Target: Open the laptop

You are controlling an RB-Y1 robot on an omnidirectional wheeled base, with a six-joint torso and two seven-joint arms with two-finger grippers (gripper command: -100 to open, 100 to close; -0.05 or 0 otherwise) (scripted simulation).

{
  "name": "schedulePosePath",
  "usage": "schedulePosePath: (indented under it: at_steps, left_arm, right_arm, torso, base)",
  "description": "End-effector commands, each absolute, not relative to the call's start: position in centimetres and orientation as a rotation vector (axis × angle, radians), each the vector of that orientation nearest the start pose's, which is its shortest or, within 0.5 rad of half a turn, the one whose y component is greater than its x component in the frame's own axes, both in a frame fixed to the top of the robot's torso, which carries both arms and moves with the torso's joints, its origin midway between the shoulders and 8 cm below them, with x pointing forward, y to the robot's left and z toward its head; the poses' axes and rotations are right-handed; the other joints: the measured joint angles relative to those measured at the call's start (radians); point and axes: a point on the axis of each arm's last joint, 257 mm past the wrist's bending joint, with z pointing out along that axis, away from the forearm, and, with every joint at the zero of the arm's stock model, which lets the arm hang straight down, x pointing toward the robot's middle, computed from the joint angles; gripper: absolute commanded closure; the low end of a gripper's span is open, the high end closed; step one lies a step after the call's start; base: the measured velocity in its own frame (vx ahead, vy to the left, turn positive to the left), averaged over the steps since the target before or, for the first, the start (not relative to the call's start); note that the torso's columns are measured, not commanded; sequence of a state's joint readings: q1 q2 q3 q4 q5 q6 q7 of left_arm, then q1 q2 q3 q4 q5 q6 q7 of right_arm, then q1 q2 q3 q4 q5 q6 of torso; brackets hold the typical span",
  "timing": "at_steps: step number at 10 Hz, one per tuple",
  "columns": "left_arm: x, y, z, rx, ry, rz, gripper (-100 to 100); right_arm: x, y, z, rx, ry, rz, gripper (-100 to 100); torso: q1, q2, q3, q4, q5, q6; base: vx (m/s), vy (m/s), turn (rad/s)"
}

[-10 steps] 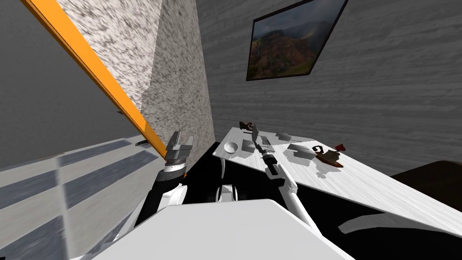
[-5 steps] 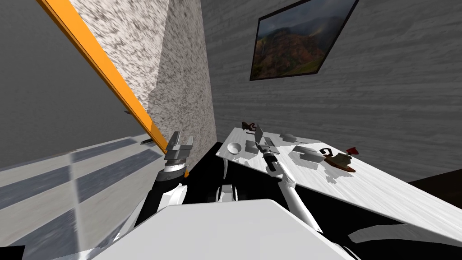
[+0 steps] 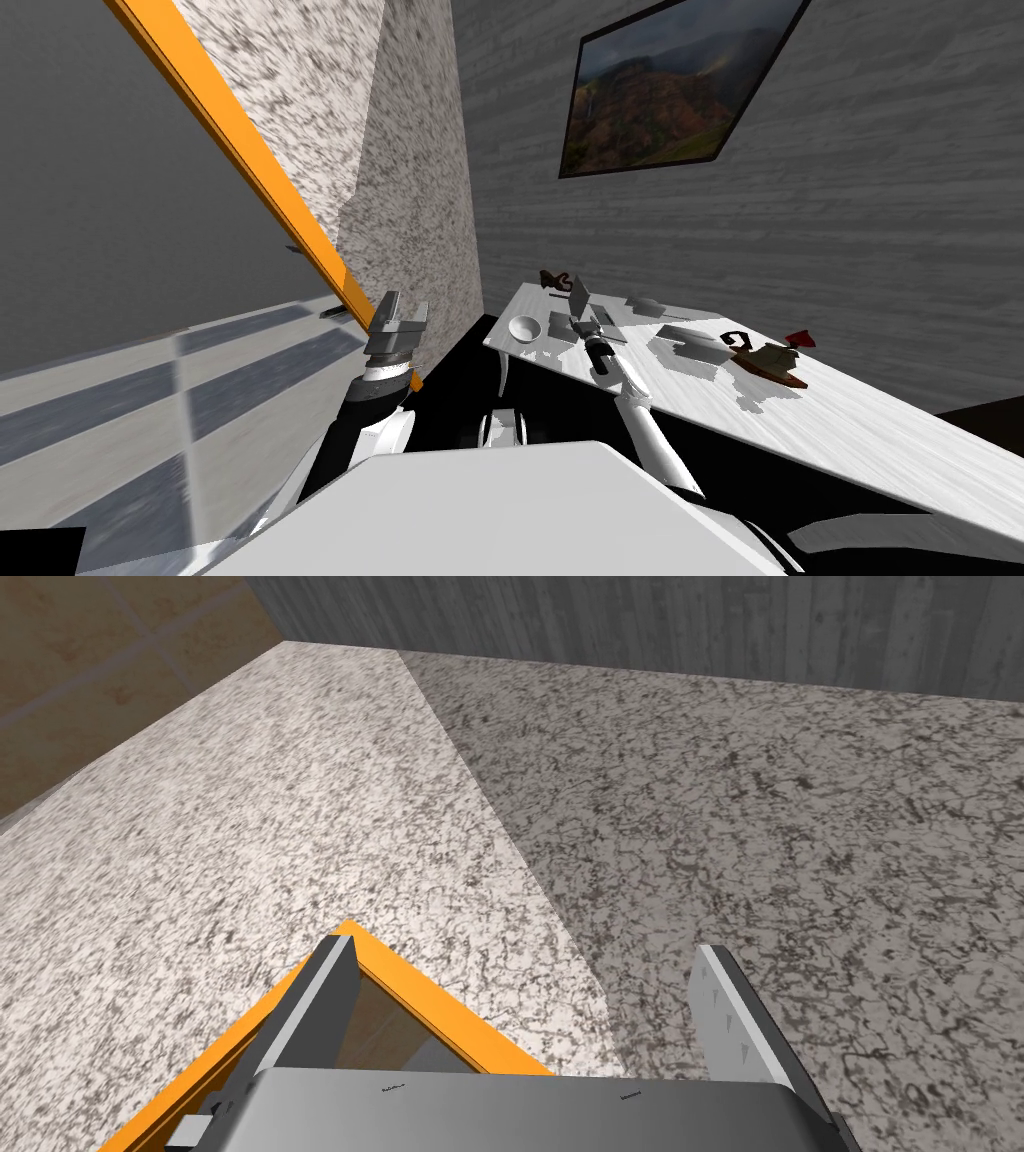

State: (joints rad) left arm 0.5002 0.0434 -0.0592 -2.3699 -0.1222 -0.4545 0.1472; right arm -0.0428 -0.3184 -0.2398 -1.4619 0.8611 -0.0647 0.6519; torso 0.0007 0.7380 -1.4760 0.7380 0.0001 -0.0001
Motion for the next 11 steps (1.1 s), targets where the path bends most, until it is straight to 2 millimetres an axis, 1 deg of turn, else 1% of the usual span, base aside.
schedulePosePath:
  at_steps: [1,2,3,4,5,6,9,11]
  left_arm:
    - [33.7,23.9,5.3,-0.582,0.656,-1.429,0]
    - [33.7,23.9,5.3,-0.582,0.656,-1.429,0]
    - [33.7,23.9,5.3,-0.582,0.656,-1.429,0]
    - [33.7,23.9,5.3,-0.582,0.656,-1.429,0]
    - [33.7,23.9,5.3,-0.582,0.656,-1.429,0]
    - [33.7,23.9,5.3,-0.582,0.656,-1.429,0]
    - [33.7,23.9,5.3,-0.582,0.656,-1.429,0]
    - [33.7,23.9,5.3,-0.582,0.656,-1.429,0]
  right_arm:
    - [54.7,-45.6,-20.6,-0.082,1.584,-0.451,-100]
    - [55.0,-46.8,-20.7,-0.109,1.599,-0.518,-100]
    - [55.0,-47.0,-21.2,-0.107,1.610,-0.518,-100]
    - [55.1,-48.2,-21.5,-0.131,1.629,-0.582,-100]
    - [55.3,-49.3,-21.4,-0.156,1.639,-0.641,-100]
    - [55.3,-49.5,-21.8,-0.155,1.647,-0.641,-100]
    - [55.4,-52.7,-22.1,-0.214,1.686,-0.792,-100]
    - [55.4,-54.3,-22.0,-0.243,1.703,-0.866,-100]
  torso:
    - [-0.001,0.000,0.000,0.000,0.000,0.000]
    - [-0.001,-0.001,0.000,0.000,-0.001,0.000]
    - [-0.002,-0.003,-0.002,-0.002,-0.001,-0.001]
    - [-0.003,-0.005,-0.003,-0.003,-0.002,-0.001]
    - [-0.005,-0.007,-0.004,-0.004,-0.003,-0.001]
    - [-0.006,-0.009,-0.005,-0.005,-0.004,-0.001]
    - [-0.009,-0.010,-0.006,-0.006,-0.006,-0.001]
    - [-0.010,-0.011,-0.006,-0.007,-0.006,0.000]
  base:
    - [0.011,0.035,0.030]
    - [0.011,0.059,0.055]
    - [0.012,0.050,0.013]
    - [0.015,0.041,0.043]
    - [0.017,0.052,0.042]
    - [0.012,0.040,0.013]
    - [0.012,0.039,0.042]
    - [0.016,0.039,0.030]
